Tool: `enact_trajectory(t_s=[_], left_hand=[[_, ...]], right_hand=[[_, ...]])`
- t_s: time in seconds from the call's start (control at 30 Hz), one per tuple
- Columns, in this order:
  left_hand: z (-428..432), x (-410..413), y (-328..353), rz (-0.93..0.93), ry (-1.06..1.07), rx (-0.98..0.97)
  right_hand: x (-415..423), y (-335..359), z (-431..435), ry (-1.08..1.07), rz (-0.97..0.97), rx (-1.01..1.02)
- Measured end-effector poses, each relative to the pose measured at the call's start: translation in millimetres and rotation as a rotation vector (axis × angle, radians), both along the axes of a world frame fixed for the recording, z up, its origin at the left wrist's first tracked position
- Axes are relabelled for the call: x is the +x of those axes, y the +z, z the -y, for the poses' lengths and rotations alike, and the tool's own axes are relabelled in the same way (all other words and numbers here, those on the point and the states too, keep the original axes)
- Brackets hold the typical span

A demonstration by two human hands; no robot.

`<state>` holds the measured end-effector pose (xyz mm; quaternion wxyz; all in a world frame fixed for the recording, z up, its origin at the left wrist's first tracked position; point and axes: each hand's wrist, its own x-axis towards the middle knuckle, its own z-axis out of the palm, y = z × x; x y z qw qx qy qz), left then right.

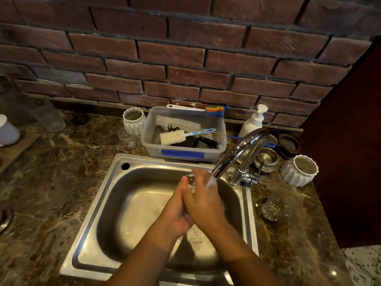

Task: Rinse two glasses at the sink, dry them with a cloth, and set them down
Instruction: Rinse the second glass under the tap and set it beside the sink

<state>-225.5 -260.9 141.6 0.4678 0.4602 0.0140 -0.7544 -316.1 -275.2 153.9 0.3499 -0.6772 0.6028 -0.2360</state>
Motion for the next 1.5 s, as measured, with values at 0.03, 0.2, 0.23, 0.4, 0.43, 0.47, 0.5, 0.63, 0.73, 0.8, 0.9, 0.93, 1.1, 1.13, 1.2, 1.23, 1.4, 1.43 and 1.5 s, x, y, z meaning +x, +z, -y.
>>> enact_trajectory(t_s=[0.03,0.2,0.23,0.4,0.43,0.47,0.5,0.63,0.73,0.8,0.9,0.93,1.1,1.13,1.2,1.23,1.4,1.43,1.5], left_hand=[[-1.2,-1.6,0.9,0.005,-0.008,-0.008],[-6.1,-4.2,-4.0,-0.079,0.047,-0.013],[-6.8,-2.4,-4.7,-0.08,0.035,-0.012],[-10.8,0.4,-16.5,-0.043,-0.09,-0.046],[-11.3,0.3,-18.4,0.007,-0.12,-0.055],[-10.7,-0.5,-18.1,0.081,-0.152,-0.06],[-10.6,-1.8,-16.2,0.158,-0.183,-0.065],[-9.4,-8.0,-4.4,0.198,-0.2,-0.111],[-4.7,-6.1,8.1,-0.004,-0.032,-0.086],[-2.4,-1.8,10.8,-0.091,0.029,-0.068],[-4.4,-3.2,7.9,-0.082,0.022,-0.034],[-5.5,-6.2,7.2,-0.078,0.026,-0.012],[-8.1,-15.6,5.6,-0.093,-0.008,-0.006],[-7.6,-14.9,5.2,-0.107,-0.01,-0.011],[-6.8,-12.3,4.1,-0.14,0.024,-0.009],[-6.4,-10.9,3.9,-0.16,0.058,0.001],[-9.0,-6.6,1.0,-0.112,0.076,0.048],[-10.0,-5.3,-0.7,-0.062,0.032,0.047],[-9.9,-4.7,0.1,0.031,-0.068,0.001]], right_hand=[[1.9,-1.7,-3.3,0.091,-0.124,-0.128],[-4.3,-0.4,28.7,-0.15,0.149,0.26],[-6.8,-1.2,37.2,-0.263,0.269,0.401],[-19.6,-14.3,42.8,-0.409,0.589,0.45],[-20.3,-15.9,43.5,-0.375,0.514,0.399],[-17.4,-14.7,46.3,-0.366,0.463,0.375],[-14.4,-10.9,47.1,-0.354,0.398,0.38],[-6.9,2.1,31.5,-0.316,0.312,0.1],[-3.8,4.8,13.3,-0.126,0.369,0.098],[-2.4,-1.0,4.5,0.065,0.123,0.057],[-4.6,-2.6,1.1,0.124,-0.02,-0.003],[-7.5,-1.1,4.6,0.069,0.026,0.066],[-16.7,4.1,35.0,-0.269,0.383,0.419],[-19.5,2.0,37.5,-0.271,0.449,0.412],[-21.4,-1.6,37.4,-0.3,0.616,0.374],[-21.4,-4.0,35.9,-0.328,0.677,0.366],[-16.5,-12.6,13.8,-0.187,0.475,0.131],[-18.6,-10.6,13.6,-0.15,0.429,0.074],[-25.2,-5.8,20.7,-0.12,0.372,0.029]])
